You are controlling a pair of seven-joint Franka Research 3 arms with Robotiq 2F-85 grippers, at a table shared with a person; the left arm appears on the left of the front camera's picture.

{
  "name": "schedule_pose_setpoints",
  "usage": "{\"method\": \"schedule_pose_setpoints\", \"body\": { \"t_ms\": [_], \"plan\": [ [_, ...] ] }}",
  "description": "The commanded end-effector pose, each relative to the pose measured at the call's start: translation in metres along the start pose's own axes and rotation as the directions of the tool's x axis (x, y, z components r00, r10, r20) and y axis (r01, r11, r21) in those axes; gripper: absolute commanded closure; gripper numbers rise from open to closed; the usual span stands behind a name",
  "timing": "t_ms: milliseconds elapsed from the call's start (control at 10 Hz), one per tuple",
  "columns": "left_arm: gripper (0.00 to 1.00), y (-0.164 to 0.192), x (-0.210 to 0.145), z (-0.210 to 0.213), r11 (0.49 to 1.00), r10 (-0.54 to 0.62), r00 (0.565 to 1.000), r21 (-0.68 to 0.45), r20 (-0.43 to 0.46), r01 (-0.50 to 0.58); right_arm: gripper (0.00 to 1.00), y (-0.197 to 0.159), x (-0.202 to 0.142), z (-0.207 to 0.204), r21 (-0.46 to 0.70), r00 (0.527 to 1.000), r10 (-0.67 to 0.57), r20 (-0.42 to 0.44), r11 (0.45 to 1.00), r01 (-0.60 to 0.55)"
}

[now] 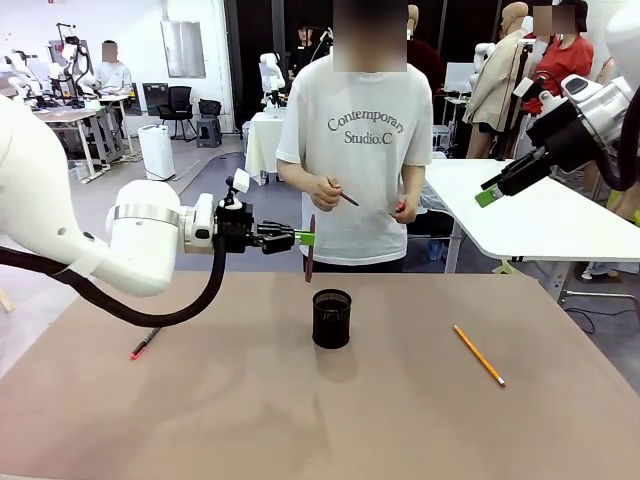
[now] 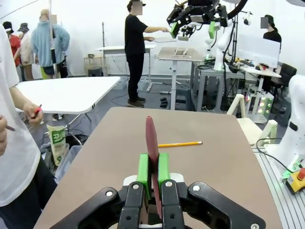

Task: Place the pens into the pen holder.
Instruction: Pick up a writing instrument from the table and place it into the Pen holder.

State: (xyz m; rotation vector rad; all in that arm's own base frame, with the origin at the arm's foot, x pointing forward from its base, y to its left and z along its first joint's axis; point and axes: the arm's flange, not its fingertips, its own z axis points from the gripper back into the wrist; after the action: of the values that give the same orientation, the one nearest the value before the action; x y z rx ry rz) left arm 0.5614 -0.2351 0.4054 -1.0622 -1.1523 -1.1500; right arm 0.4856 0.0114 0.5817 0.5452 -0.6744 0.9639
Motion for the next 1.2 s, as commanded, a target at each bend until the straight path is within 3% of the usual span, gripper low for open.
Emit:
{"method": "schedule_pose_setpoints", "body": {
  "t_ms": [0,200,500,1100],
  "plan": [
    [1.00,-0.001,0.020,0.044,0.999,0.030,0.999,-0.011,0.018,-0.030,0.00,0.000,0.001,0.001,0.007,1.000,-0.003,0.014,1.000,0.003],
    [1.00,0.000,0.023,0.071,0.998,0.054,0.997,0.015,0.047,-0.054,0.00,0.000,0.001,0.001,0.007,1.000,-0.003,0.014,1.000,0.003],
    [1.00,0.005,0.035,0.114,0.994,0.087,0.996,0.062,0.017,-0.088,0.00,0.000,0.001,0.001,0.007,1.000,-0.003,0.014,1.000,0.003],
    [1.00,0.008,0.039,0.152,0.981,0.097,0.995,0.169,0.010,-0.097,0.00,0.000,0.001,0.001,0.007,1.000,-0.003,0.014,1.000,0.003]
  ]
}}
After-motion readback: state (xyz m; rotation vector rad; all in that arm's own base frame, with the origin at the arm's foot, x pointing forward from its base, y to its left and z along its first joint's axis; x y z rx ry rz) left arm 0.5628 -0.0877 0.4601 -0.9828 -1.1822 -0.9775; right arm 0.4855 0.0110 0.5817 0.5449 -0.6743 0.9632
